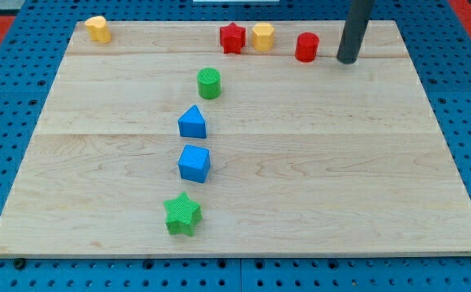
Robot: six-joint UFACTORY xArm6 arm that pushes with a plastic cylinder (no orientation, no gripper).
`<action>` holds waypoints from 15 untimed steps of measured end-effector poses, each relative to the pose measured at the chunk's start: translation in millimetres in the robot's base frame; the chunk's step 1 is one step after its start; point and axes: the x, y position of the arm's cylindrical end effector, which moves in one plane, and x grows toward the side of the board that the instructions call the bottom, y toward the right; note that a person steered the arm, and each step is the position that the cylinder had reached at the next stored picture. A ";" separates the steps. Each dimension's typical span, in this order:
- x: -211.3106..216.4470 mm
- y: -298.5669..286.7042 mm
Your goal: Move the red star and yellow hexagon in between the red circle and green circle
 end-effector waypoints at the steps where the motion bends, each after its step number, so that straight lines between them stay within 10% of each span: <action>1: 35.7 -60.5; 3: 36.5 -222.6; 11: -5.2 -214.1; 13: -80.0 -226.1; 15: -95.2 -147.9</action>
